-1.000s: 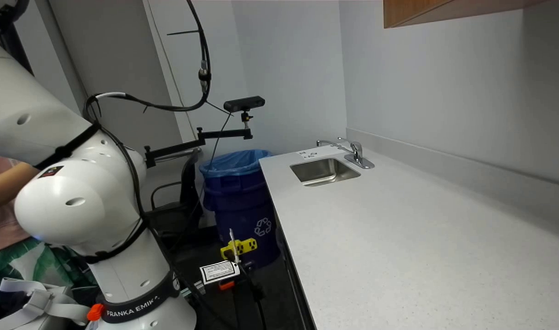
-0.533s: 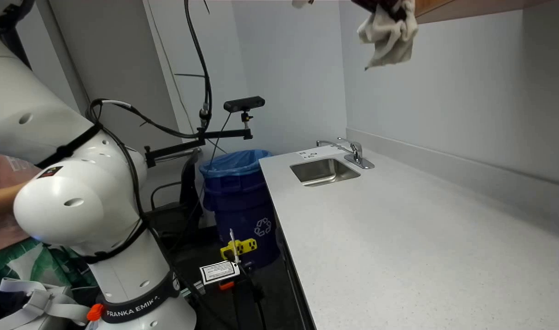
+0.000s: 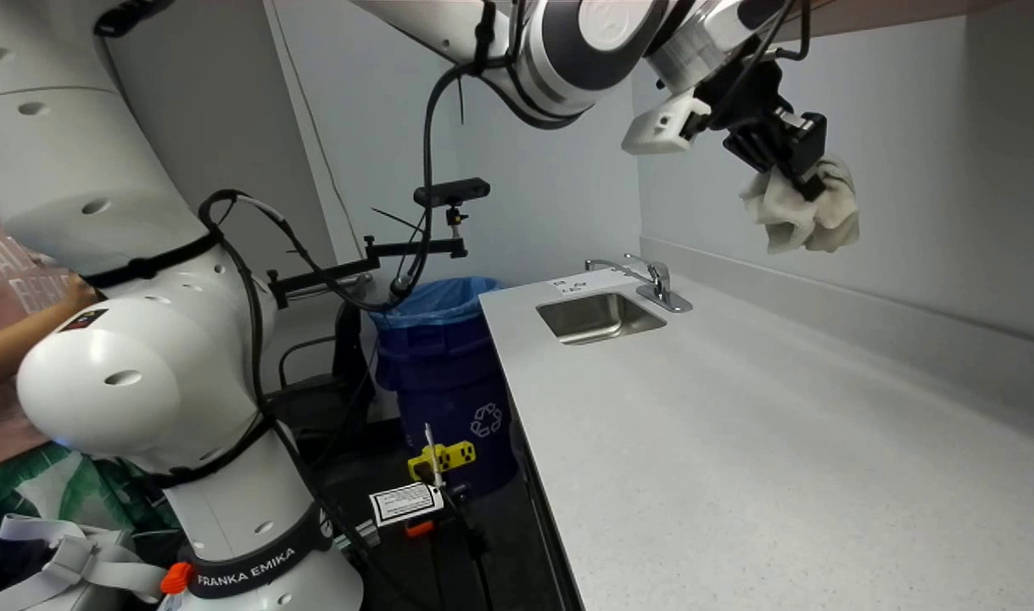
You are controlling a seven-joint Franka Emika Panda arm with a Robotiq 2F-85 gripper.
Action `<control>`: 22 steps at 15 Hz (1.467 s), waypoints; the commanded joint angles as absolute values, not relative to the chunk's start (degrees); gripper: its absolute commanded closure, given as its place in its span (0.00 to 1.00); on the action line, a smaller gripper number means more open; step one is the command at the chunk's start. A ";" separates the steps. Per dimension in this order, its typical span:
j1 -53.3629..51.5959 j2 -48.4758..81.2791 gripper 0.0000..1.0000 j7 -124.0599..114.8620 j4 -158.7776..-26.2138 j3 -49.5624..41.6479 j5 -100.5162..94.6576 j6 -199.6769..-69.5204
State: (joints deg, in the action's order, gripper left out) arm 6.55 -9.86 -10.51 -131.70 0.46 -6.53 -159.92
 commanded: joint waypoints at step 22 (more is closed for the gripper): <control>4.70 -21.62 0.98 1.25 -118.03 -0.35 -9.66 -131.56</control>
